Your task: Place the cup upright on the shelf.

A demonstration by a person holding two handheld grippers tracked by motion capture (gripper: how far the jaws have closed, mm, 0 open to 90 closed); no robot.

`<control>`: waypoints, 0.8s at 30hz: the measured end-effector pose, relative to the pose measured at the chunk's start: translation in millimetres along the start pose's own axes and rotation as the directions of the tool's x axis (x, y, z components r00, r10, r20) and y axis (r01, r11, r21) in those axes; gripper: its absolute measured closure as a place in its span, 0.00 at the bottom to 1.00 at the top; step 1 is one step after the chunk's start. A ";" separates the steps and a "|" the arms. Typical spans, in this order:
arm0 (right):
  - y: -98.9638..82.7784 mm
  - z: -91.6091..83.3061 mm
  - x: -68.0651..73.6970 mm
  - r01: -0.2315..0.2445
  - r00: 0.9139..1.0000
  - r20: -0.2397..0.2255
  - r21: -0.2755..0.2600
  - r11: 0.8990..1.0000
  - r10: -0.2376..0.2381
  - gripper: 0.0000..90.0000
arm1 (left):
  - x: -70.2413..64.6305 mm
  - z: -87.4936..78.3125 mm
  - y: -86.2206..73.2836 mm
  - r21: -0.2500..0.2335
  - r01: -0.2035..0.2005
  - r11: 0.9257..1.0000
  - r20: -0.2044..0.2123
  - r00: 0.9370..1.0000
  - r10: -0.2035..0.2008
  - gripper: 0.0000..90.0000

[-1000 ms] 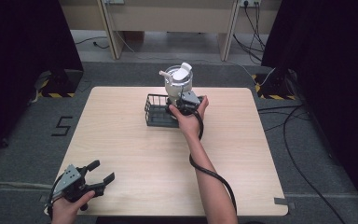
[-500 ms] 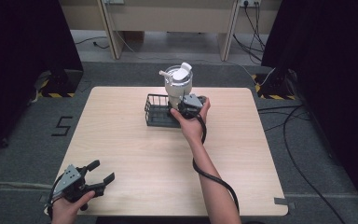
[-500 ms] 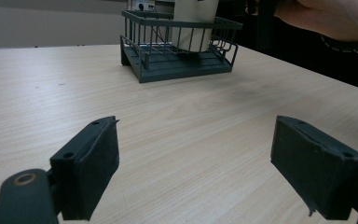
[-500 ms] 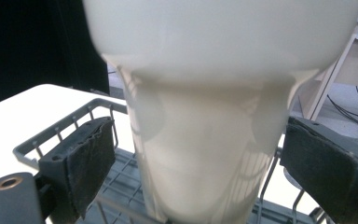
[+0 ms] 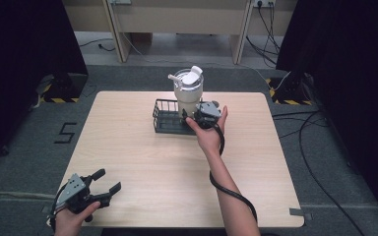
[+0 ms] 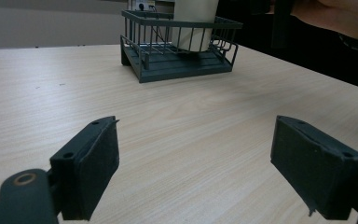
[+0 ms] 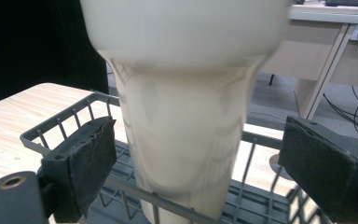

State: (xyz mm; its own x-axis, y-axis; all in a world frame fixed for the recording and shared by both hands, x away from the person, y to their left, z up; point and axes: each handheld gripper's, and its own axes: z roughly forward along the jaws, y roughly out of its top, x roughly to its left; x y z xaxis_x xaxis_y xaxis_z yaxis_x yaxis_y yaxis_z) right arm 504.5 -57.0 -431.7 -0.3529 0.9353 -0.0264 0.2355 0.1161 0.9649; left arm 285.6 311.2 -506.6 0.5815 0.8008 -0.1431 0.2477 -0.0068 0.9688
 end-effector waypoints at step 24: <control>-31.1 -56.8 -32.2 -0.021 0.999 0.031 0.038 0.999 0.020 0.14 | -0.9 -0.2 -0.4 0.006 -0.007 1.000 0.002 1.000 0.007 0.16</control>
State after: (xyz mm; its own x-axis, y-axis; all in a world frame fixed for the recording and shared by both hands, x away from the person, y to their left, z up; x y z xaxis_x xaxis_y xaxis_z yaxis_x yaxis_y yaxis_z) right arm 457.1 -109.6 -446.0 -0.3196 0.9474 -0.0155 0.2772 0.1091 0.9546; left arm 284.8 310.7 -506.7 0.5849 0.7995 -0.1366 0.2485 -0.0163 0.9685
